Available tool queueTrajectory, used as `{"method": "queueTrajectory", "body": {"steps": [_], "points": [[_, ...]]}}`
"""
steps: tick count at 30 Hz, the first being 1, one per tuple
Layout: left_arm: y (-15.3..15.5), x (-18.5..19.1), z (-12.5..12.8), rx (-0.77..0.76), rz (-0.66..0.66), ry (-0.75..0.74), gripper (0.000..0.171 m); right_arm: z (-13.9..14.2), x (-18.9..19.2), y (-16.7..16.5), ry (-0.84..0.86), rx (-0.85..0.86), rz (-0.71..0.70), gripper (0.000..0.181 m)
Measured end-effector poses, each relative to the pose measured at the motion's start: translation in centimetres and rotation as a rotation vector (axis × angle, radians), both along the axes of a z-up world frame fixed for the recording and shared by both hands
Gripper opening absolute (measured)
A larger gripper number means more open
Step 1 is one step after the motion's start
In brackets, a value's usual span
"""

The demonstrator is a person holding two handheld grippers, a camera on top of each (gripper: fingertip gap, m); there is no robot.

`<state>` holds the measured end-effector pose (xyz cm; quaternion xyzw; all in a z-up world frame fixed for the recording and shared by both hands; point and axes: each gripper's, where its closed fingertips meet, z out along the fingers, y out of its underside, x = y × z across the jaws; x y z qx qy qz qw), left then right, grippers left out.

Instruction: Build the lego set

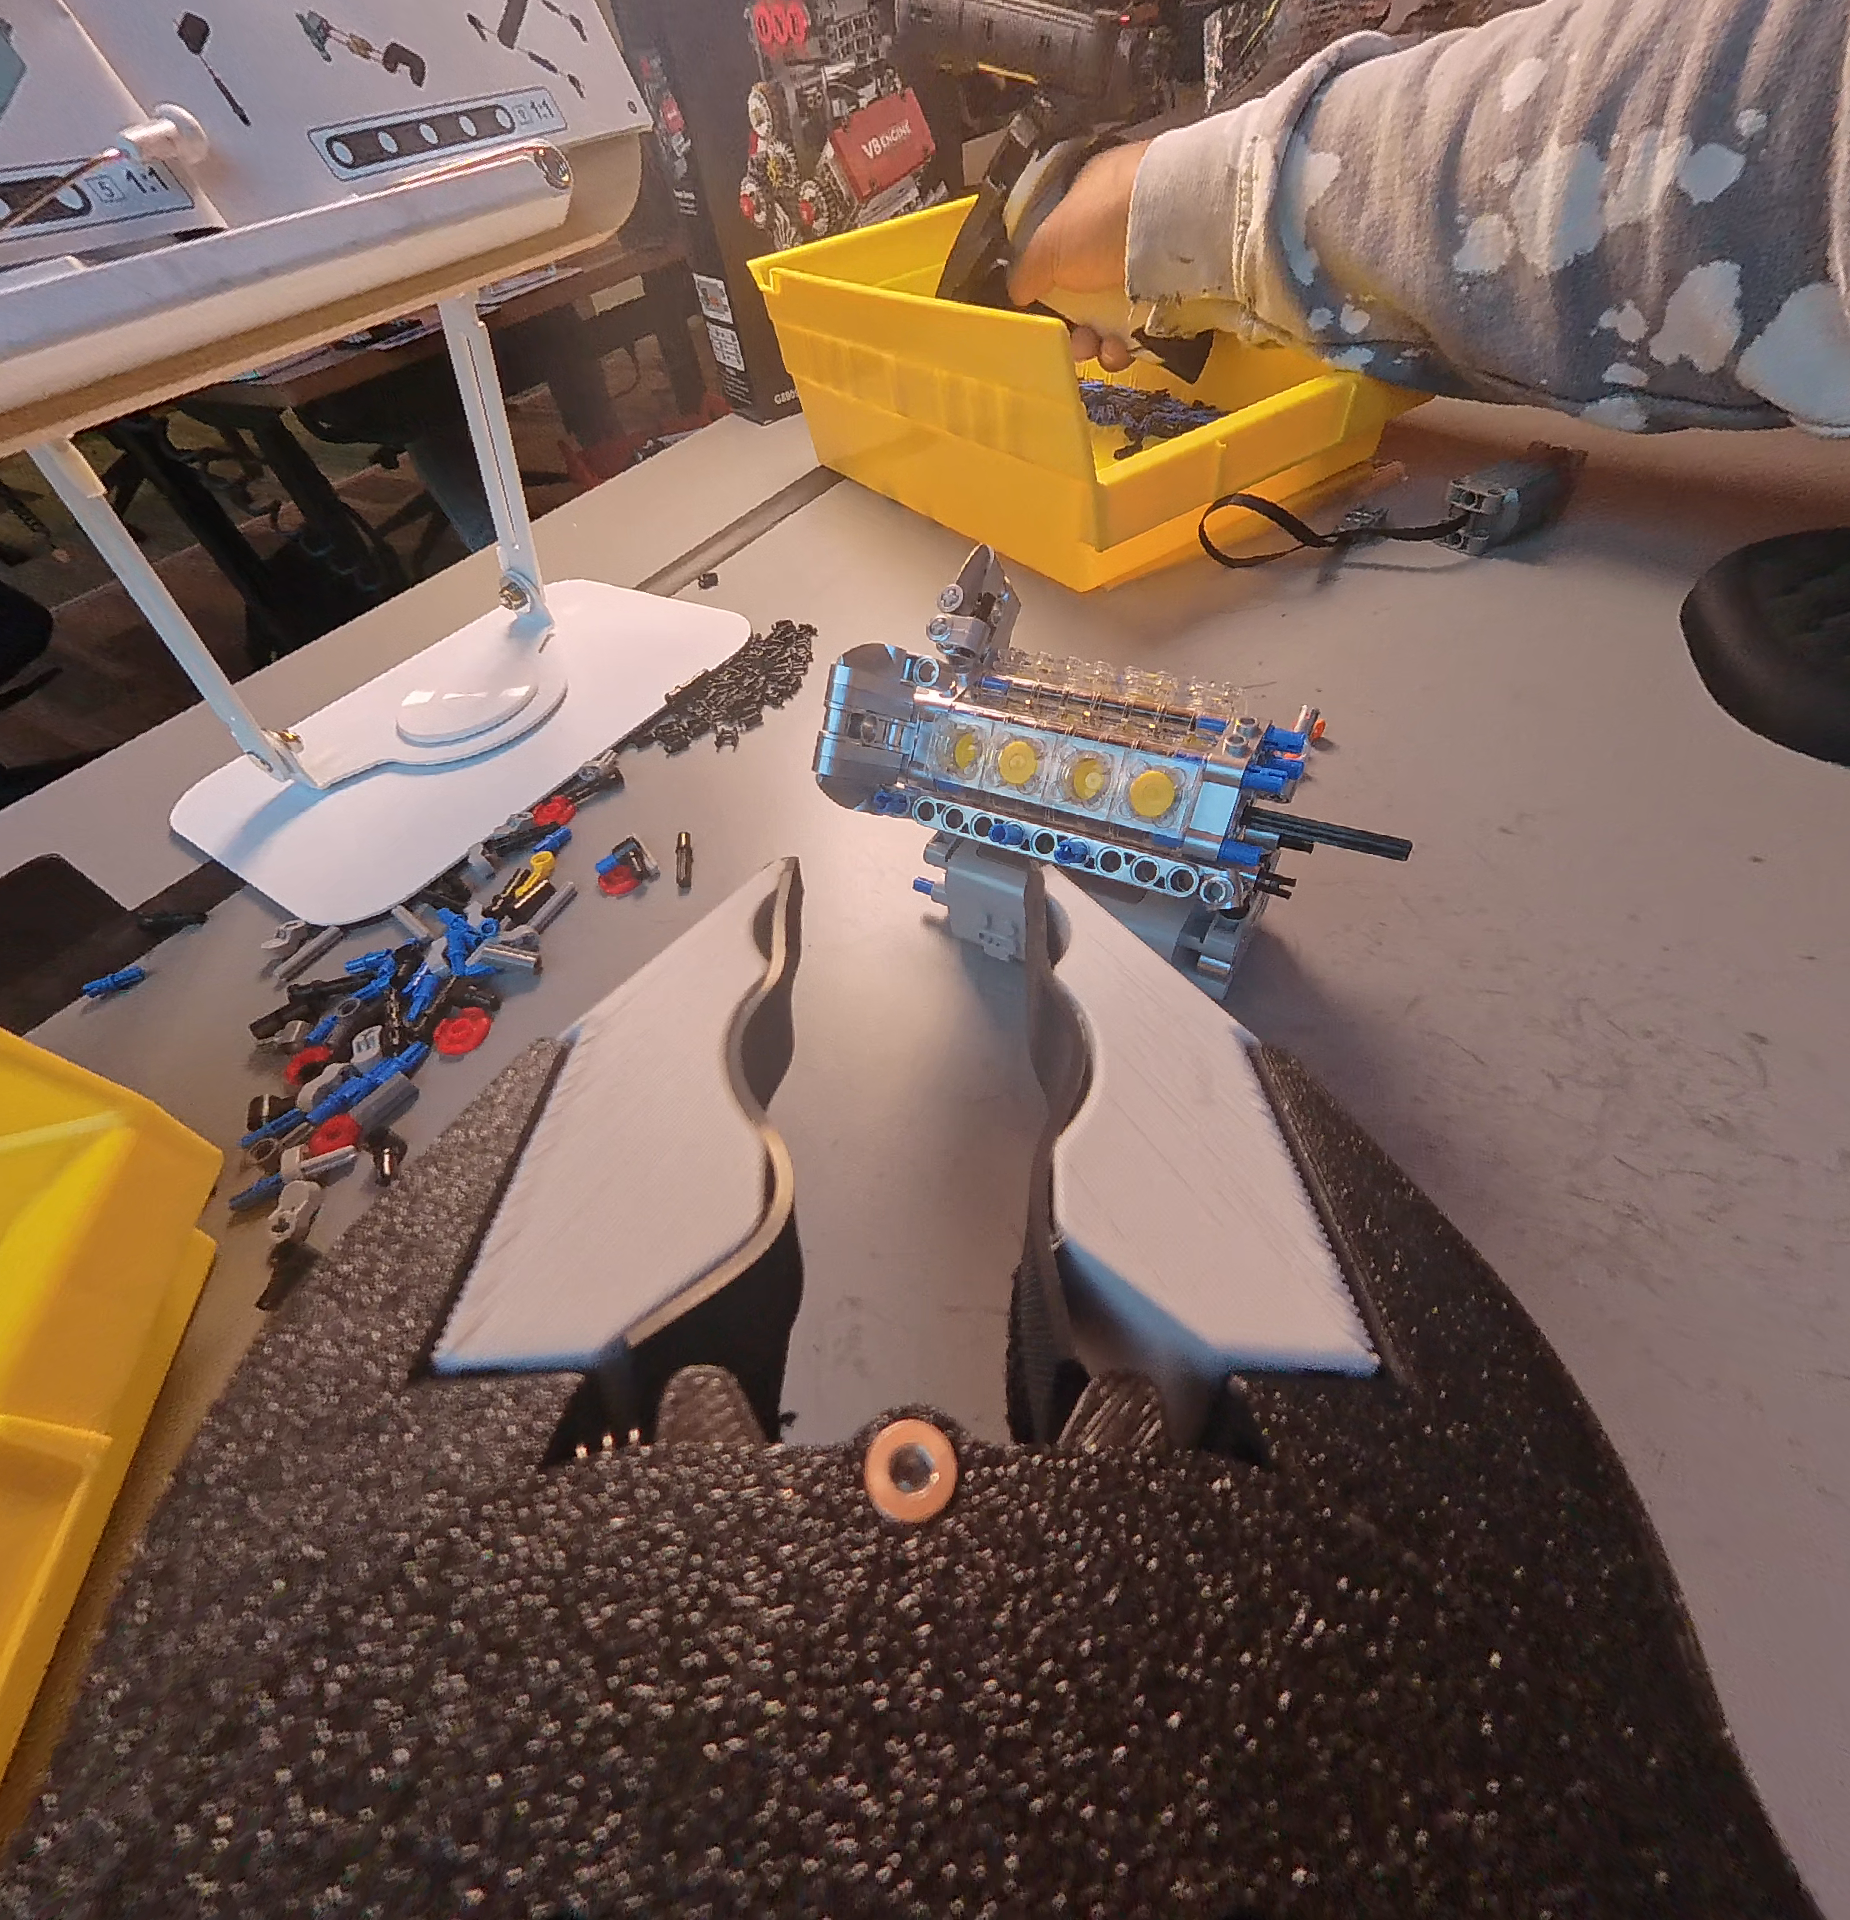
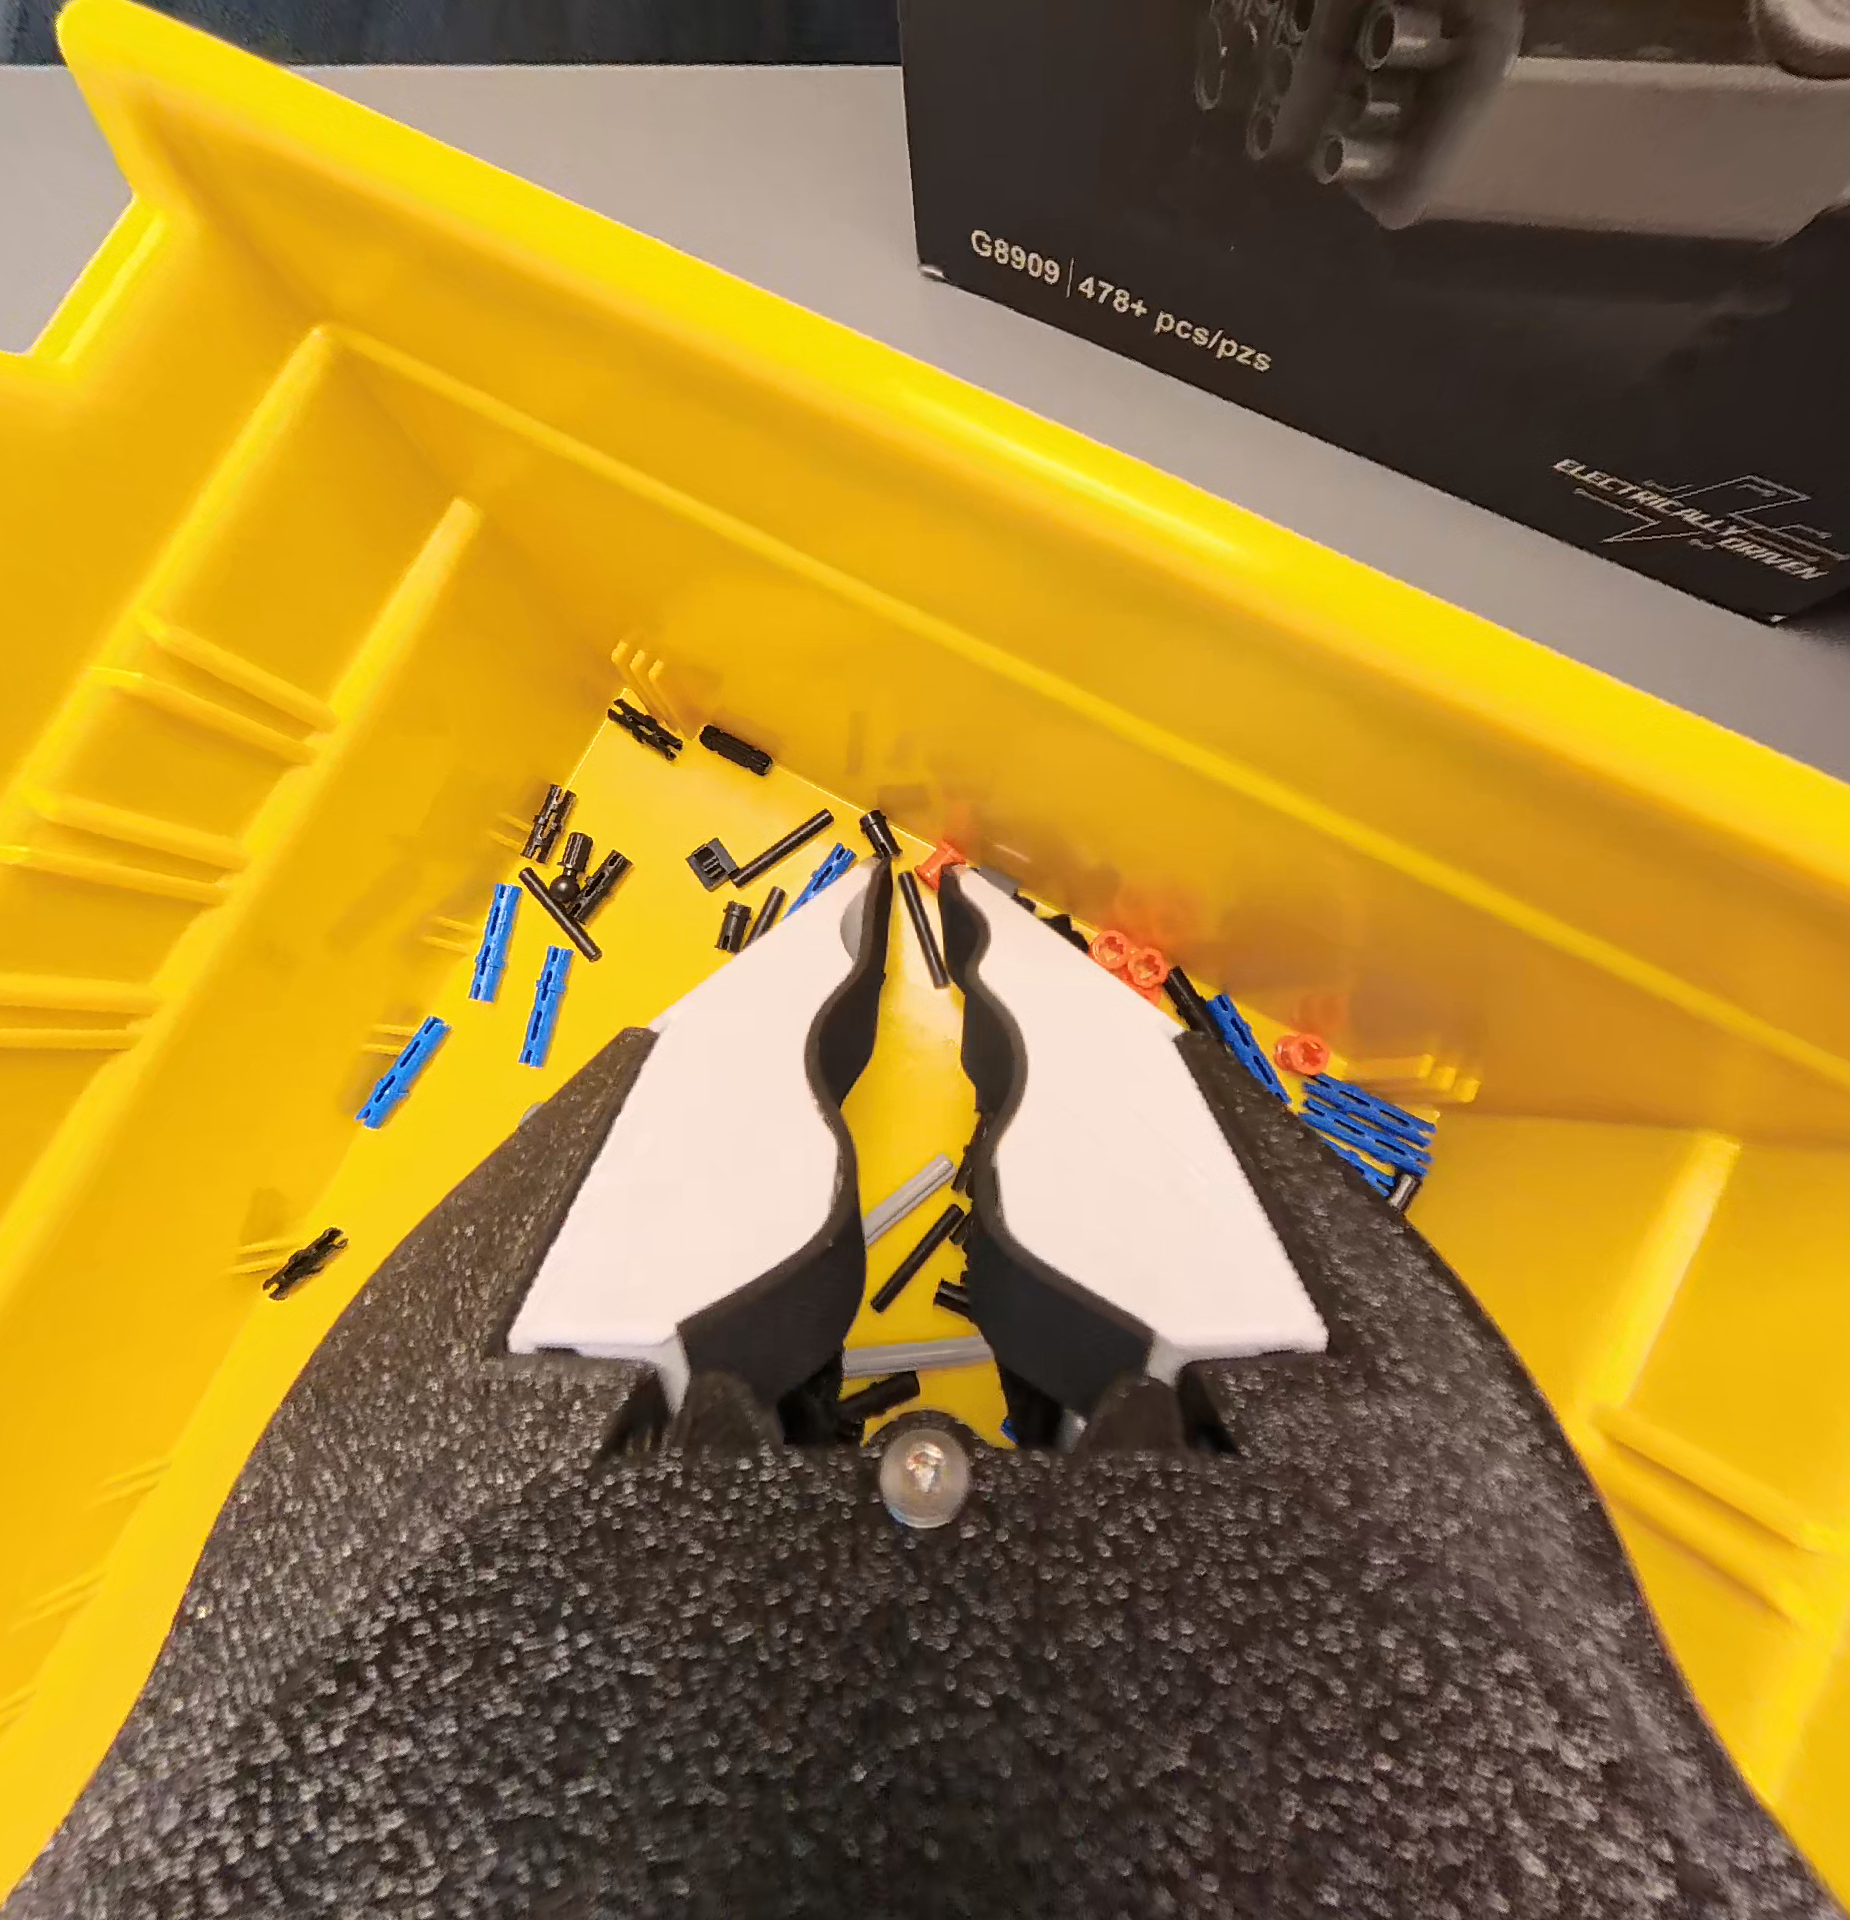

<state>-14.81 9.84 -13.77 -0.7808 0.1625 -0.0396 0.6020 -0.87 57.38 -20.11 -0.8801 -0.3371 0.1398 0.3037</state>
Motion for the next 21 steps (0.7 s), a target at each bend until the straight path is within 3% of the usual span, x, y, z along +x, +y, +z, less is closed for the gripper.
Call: {"method": "queueTrajectory", "body": {"steps": [6, 15, 18, 21], "points": [[0.0, 0.0, 0.0, 0.0, 0.0, 0.0, 0.041, -0.6, 0.2, 0.4, -0.066, 0.021, -0.016, 0.007], [0.0, 0.1, -0.1, -0.004, -0.007, 0.004, 0.041, -0.4, 0.2, 0.5, -0.025, 0.01, -0.029, 0.007], [0.0, 0.1, -0.1, -0.005, -0.008, 0.005, 0.041, 0.7, -0.1, 0.0, 0.019, 0.012, -0.017, 0.007], [0.0, 0.2, -0.2, -0.008, -0.01, 0.009, 0.041, 3.5, -0.9, -1.5, 0.083, 0.052, 0.035, 0.007]]}}
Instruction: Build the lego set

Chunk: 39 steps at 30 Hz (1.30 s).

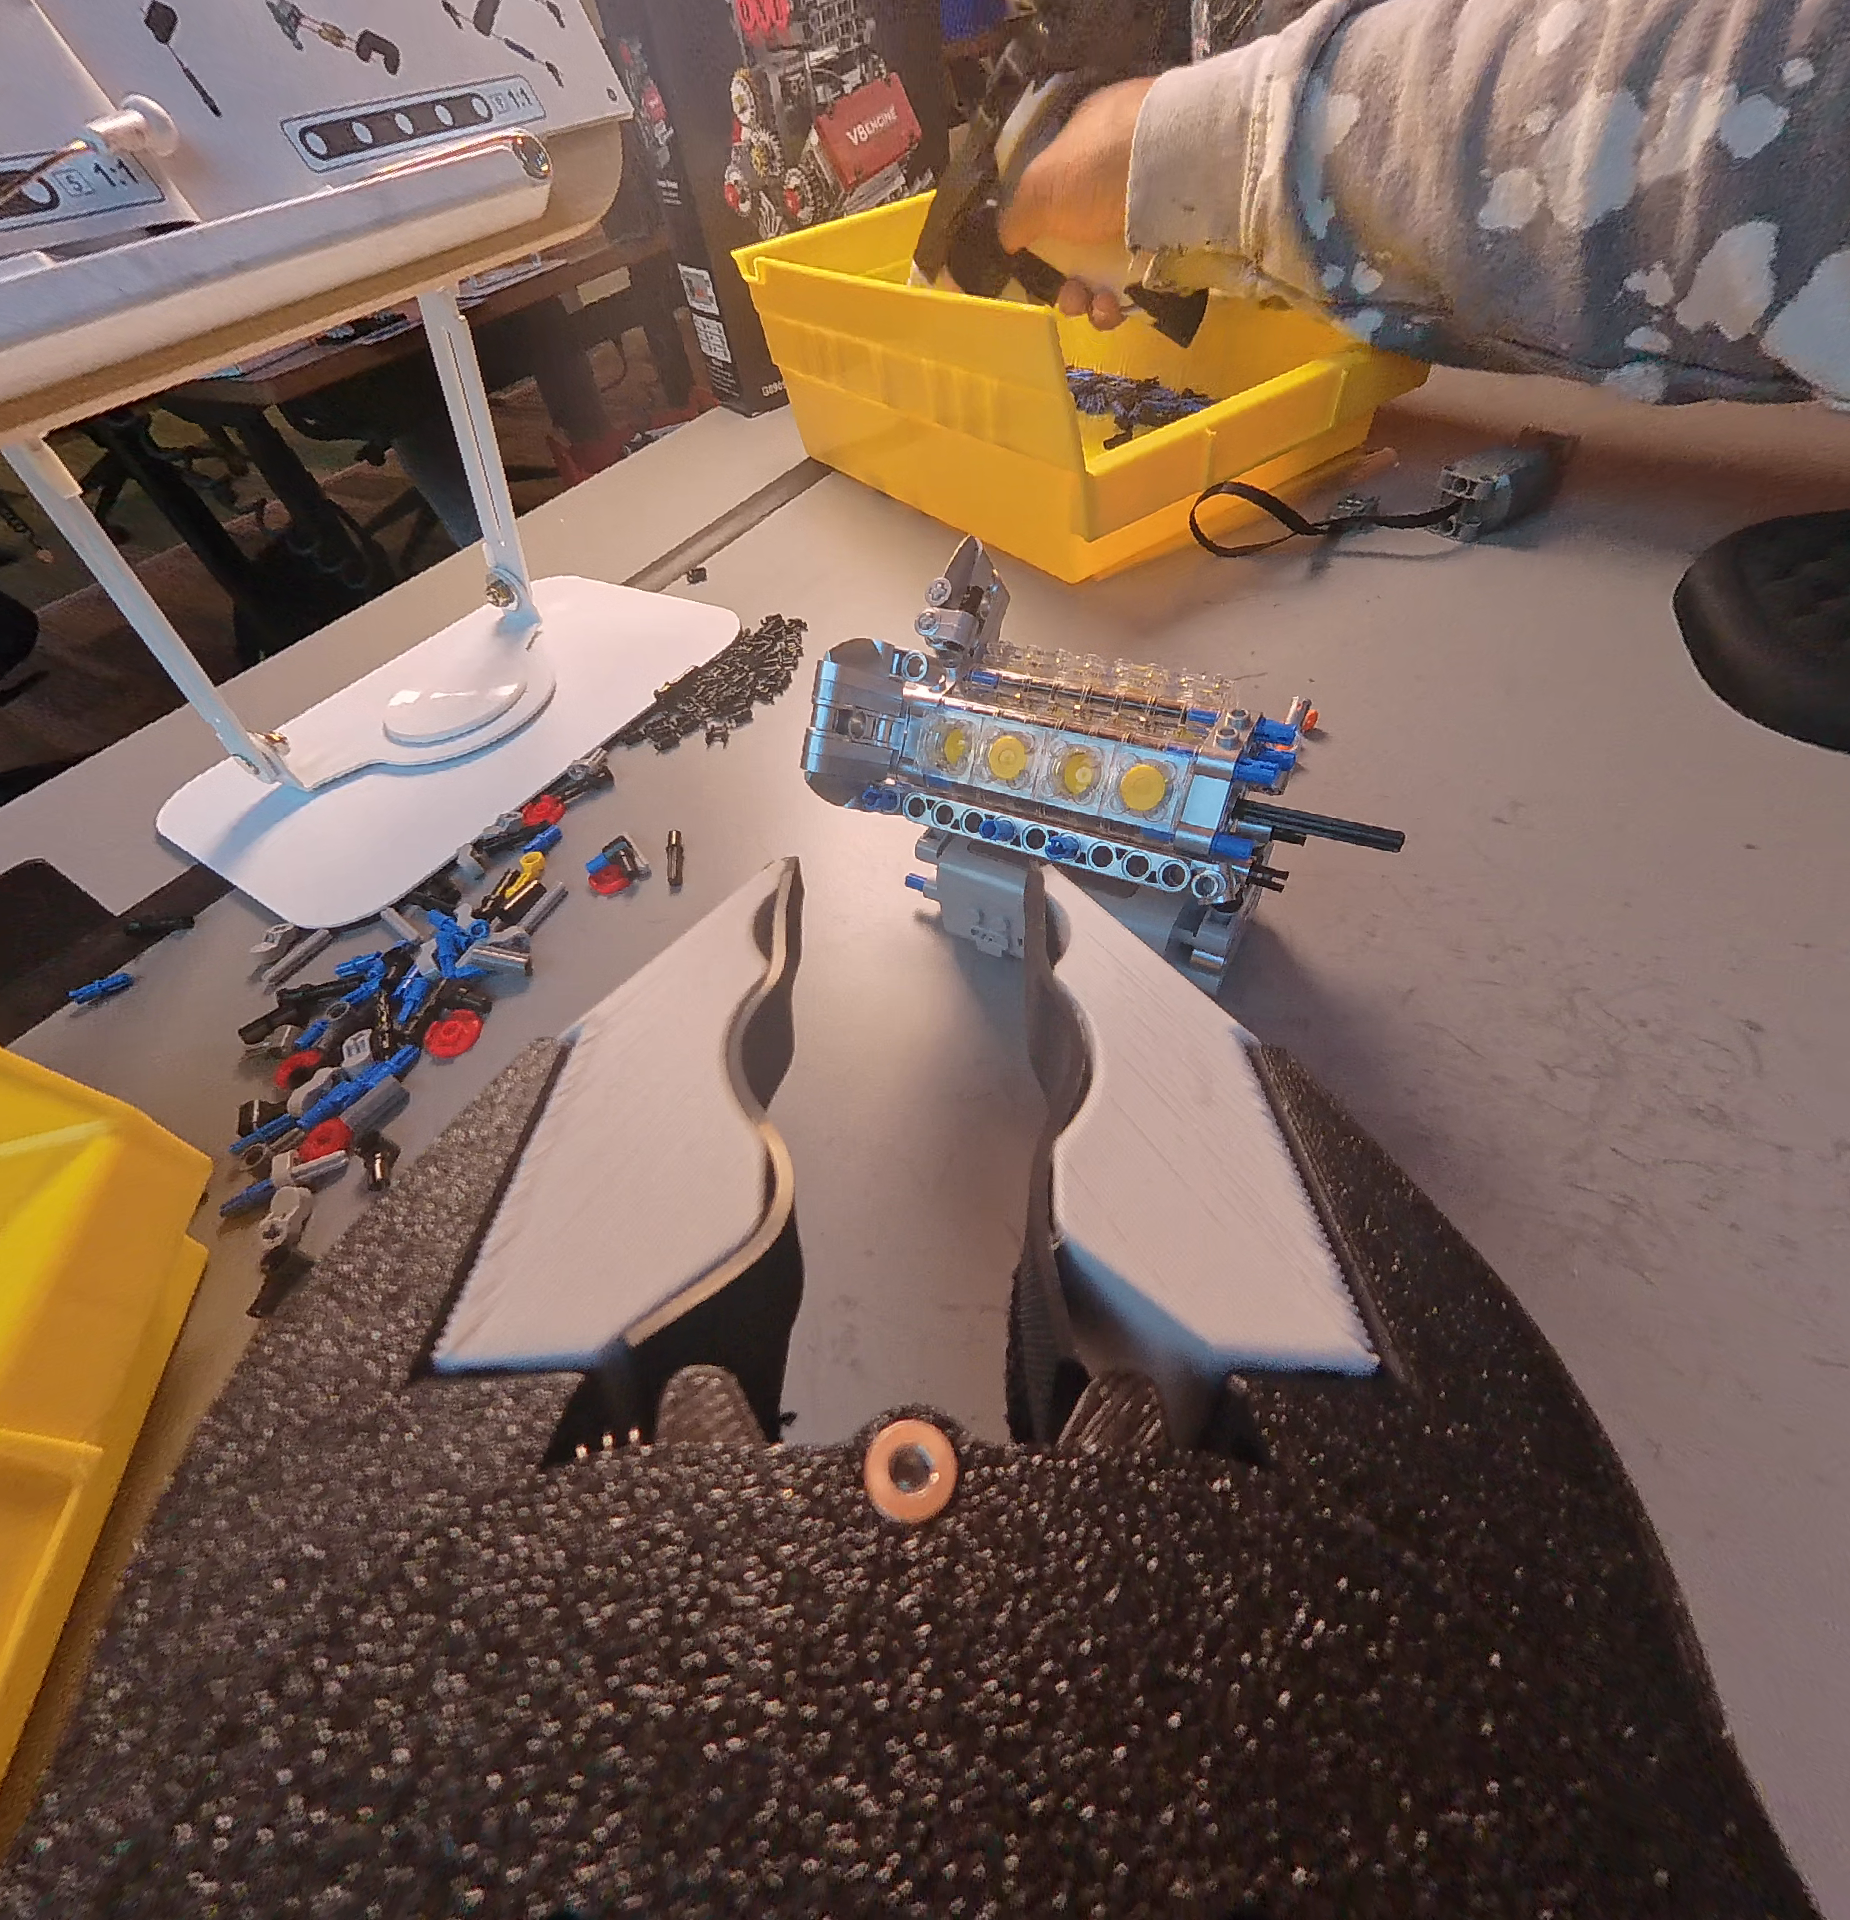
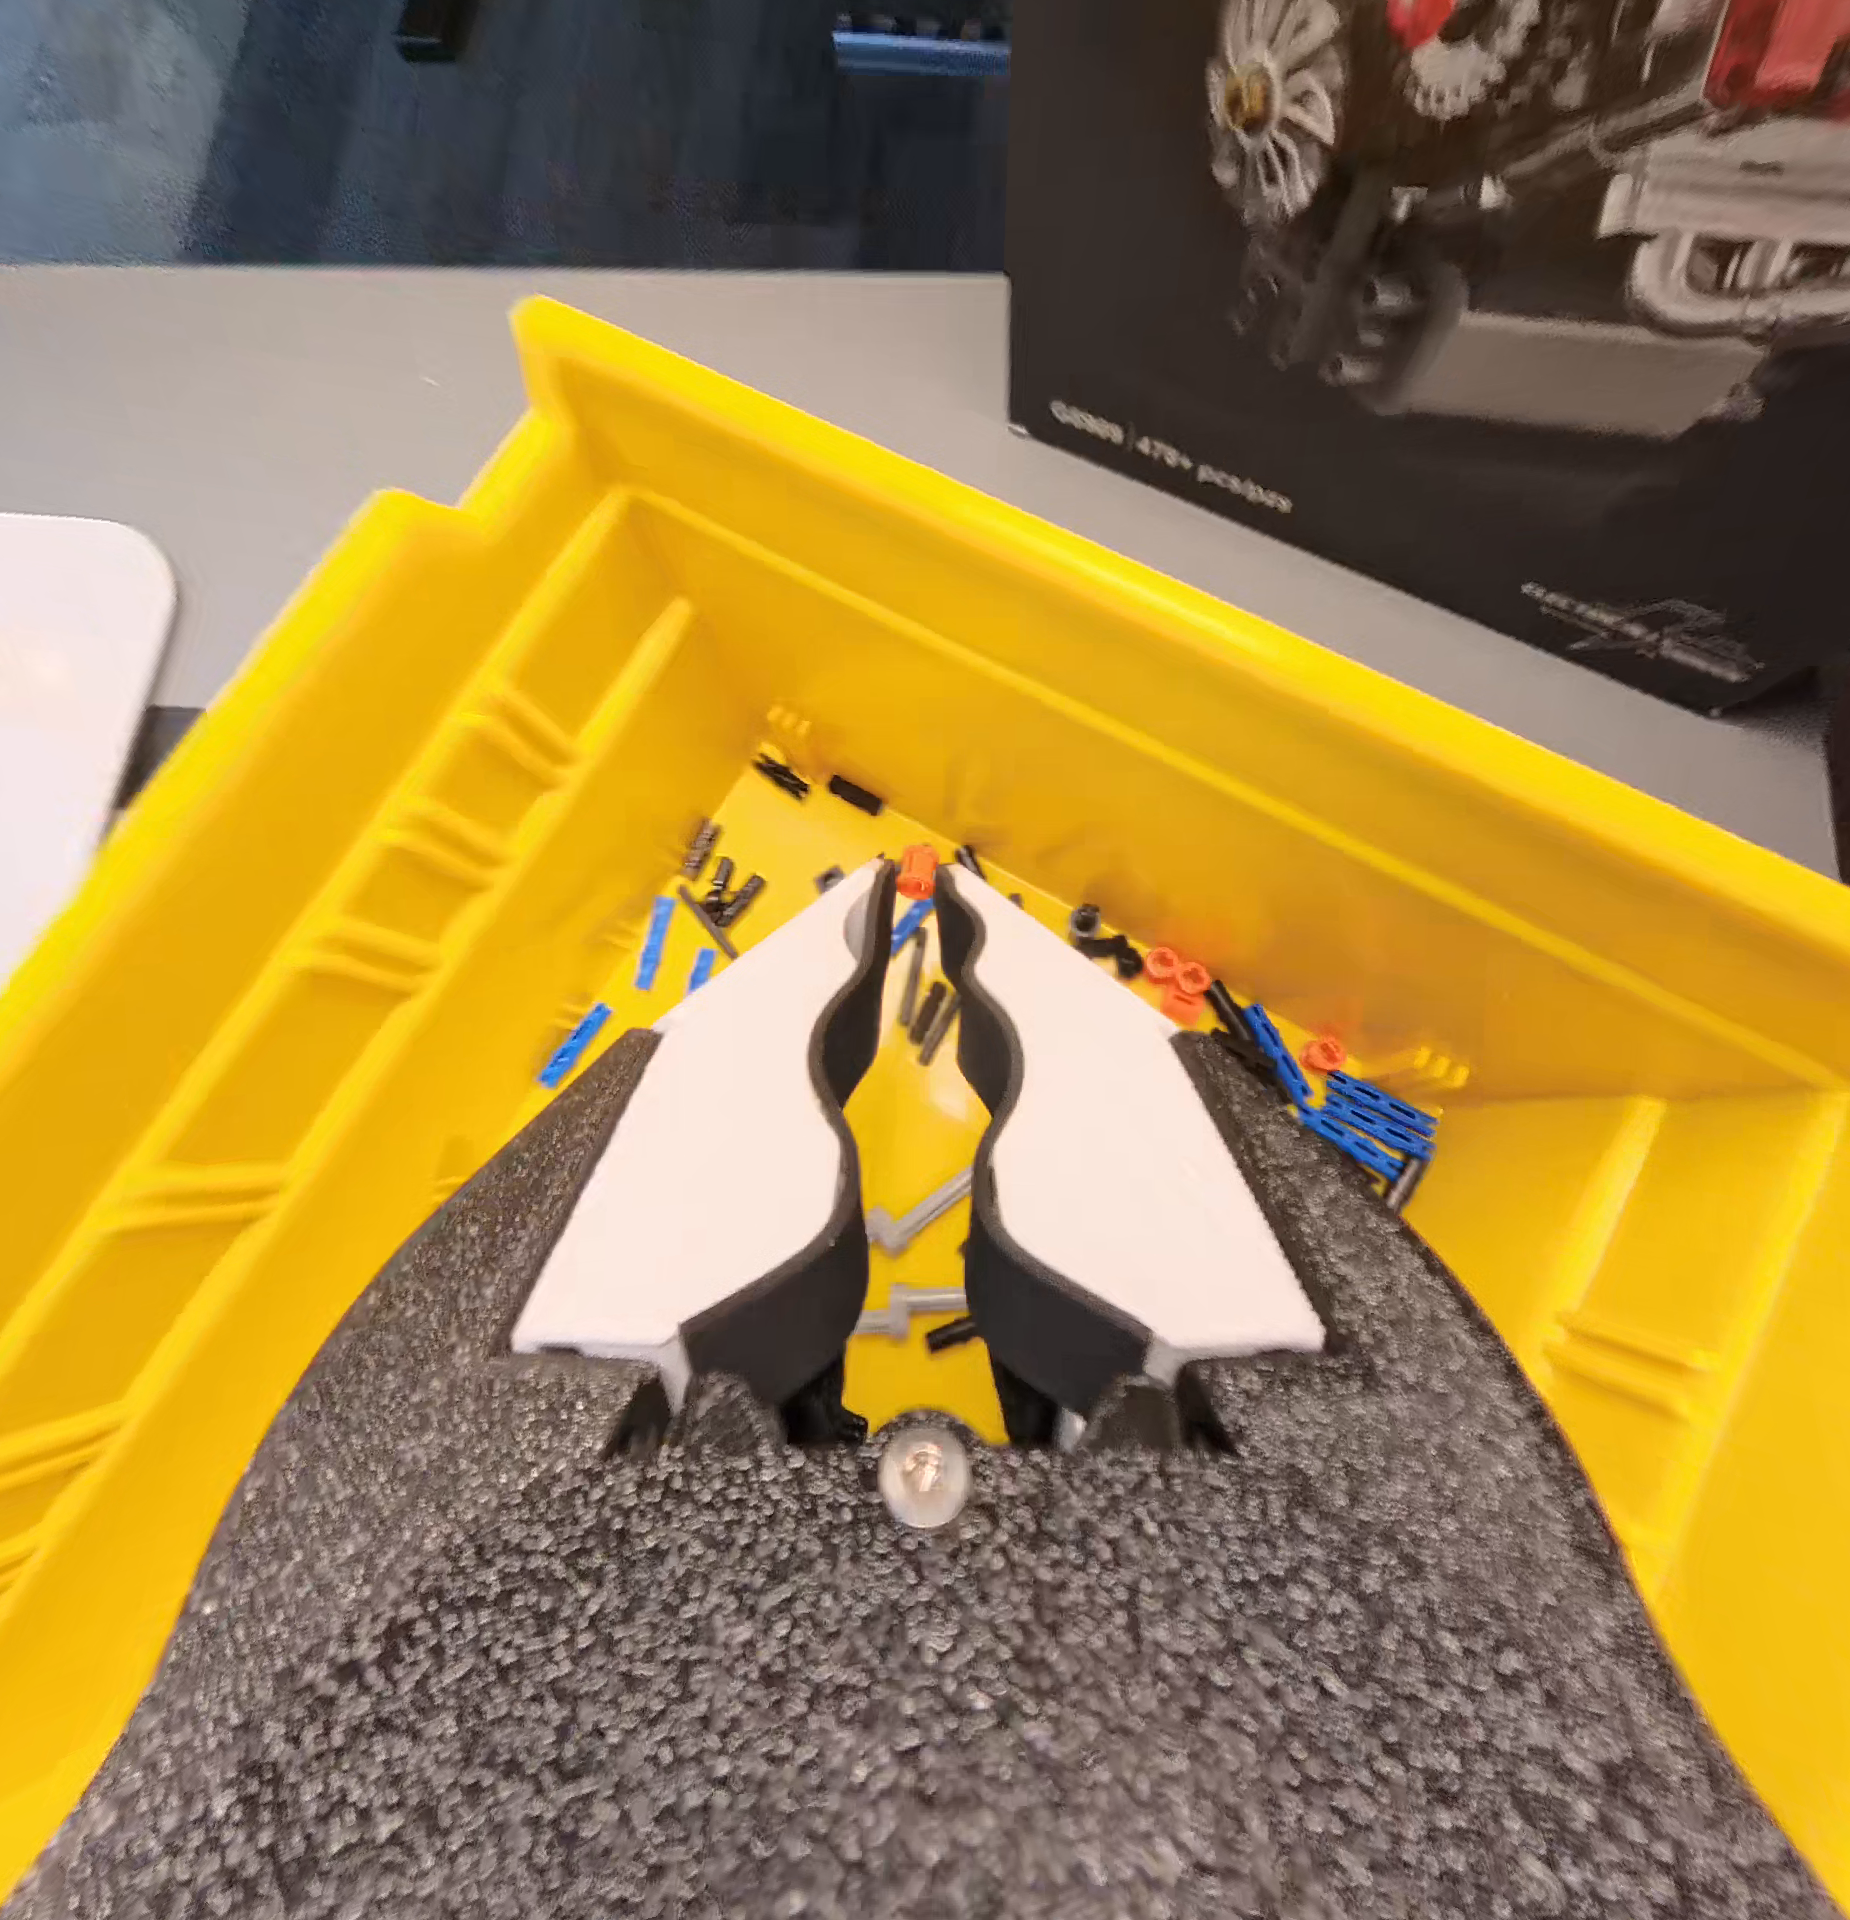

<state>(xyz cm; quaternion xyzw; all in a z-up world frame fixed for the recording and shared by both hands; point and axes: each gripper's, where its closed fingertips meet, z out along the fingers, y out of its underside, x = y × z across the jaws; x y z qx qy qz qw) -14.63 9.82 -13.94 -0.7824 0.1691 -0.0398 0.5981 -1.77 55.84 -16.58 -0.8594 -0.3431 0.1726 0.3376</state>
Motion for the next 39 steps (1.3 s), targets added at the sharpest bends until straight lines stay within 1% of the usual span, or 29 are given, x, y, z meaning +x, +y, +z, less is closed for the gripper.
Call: {"method": "queueTrajectory", "body": {"steps": [2, 3, 4, 5, 6, 7, 8, 9, 10, 12, 13, 14, 16, 19, 22, 24, 25, 26, 28, 30, 31, 32, 34, 36, 37, 39], "points": [[0.0, 0.0, 0.0, 0.0, -0.001, 0.005, 0.041, 3.6, -1.2, -2.9, 0.094, 0.068, 0.099, 0.007], [0.0, 0.0, 0.0, 0.0, 0.0, 0.006, 0.041, 5.9, -2.0, -5.3, 0.143, 0.133, 0.191, 0.007], [0.0, 0.0, 0.0, -0.001, 0.0, 0.008, 0.041, 8.1, -2.5, -8.4, 0.178, 0.22, 0.301, 0.007], [-0.1, 0.0, -0.1, -0.001, 0.001, 0.008, 0.041, 9.8, -2.7, -12.1, 0.193, 0.296, 0.431, 0.007], [0.0, 0.0, -0.1, -0.002, 0.0, 0.009, 0.041, 10.5, -2.7, -16.5, 0.195, 0.337, 0.574, 0.007], [0.0, 0.1, -0.1, -0.003, -0.001, 0.01, 0.041, 10.0, -2.4, -21.2, 0.178, 0.334, 0.725, 0.007], [0.0, 0.1, -0.1, -0.004, -0.002, 0.01, 0.041, 8.6, -1.7, -25.7, 0.136, 0.304, 0.862, 0.007], [0.0, 0.2, -0.1, -0.005, -0.006, 0.008, 0.041, 6.5, -0.8, -29.4, 0.072, 0.281, 0.963, 0.006], [0.0, 0.3, -0.1, -0.005, -0.009, 0.006, 0.041, 4.3, 0.2, -32.1, -0.001, 0.269, 1.027, 0.006], [-0.1, 0.5, -0.1, -0.006, -0.015, 0.009, 0.041, 0.2, 2.0, -35.8, -0.111, 0.219, 1.091, 0.007], [-0.1, 0.6, -0.2, -0.007, -0.016, 0.014, 0.041, -1.3, 2.6, -36.9, -0.134, 0.193, 1.098, 0.007], [-0.1, 0.7, -0.2, -0.008, -0.017, 0.018, 0.041, -2.4, 3.0, -37.4, -0.158, 0.185, 1.092, 0.007], [-0.1, 0.8, -0.3, -0.009, -0.018, 0.026, 0.041, -3.8, 3.5, -37.5, -0.19, 0.188, 1.085, 0.007], [-0.1, 0.9, -0.4, -0.01, -0.018, 0.04, 0.041, -4.7, 3.4, -37.3, -0.207, 0.179, 1.078, 0.007], [-0.2, 0.9, -0.5, -0.011, -0.015, 0.05, 0.041, -4.5, 3.3, -37.2, -0.219, 0.191, 1.086, 0.009], [-0.2, 0.8, -0.5, -0.012, -0.014, 0.053, 0.041, -3.0, 3.0, -36.7, -0.195, 0.212, 1.086, 0.013], [-0.2, 0.8, -0.5, -0.012, -0.014, 0.052, 0.041, -1.4, 2.6, -36.0, -0.164, 0.231, 1.067, 0.013], [-0.2, 0.8, -0.5, -0.013, -0.015, 0.051, 0.041, 0.6, 2.1, -34.6, -0.137, 0.263, 1.021, 0.013], [-0.1, 0.9, -0.5, -0.013, -0.017, 0.048, 0.041, 4.9, 1.5, -29.6, -0.122, 0.322, 0.853, 0.013], [-0.1, 0.9, -0.5, -0.013, -0.022, 0.045, 0.041, 8.5, 1.1, -23.0, -0.108, 0.343, 0.644, 0.013], [-0.1, 1.0, -0.5, -0.013, -0.026, 0.042, 0.041, 9.5, 1.1, -19.4, -0.119, 0.335, 0.538, 0.014], [-0.1, 1.1, -0.4, -0.012, -0.029, 0.039, 0.041, 9.7, 1.2, -15.8, -0.144, 0.311, 0.445, 0.014], [-0.2, 1.2, -0.3, -0.01, -0.032, 0.041, 0.041, 8.6, 1.4, -9.2, -0.179, 0.229, 0.265, 0.014], [-0.3, 1.2, -0.1, -0.003, -0.031, 0.049, 0.041, 6.2, 2.0, -4.0, -0.212, 0.15, 0.115, 0.014], [-0.3, 1.2, 0.0, 0.001, -0.029, 0.053, 0.041, 4.8, 2.3, -2.3, -0.218, 0.103, 0.055, 0.013], [-0.4, 1.2, 0.2, 0.006, -0.028, 0.055, 0.041, 2.0, 3.1, 0.0, -0.238, 0.033, -0.037, 0.013]]}}
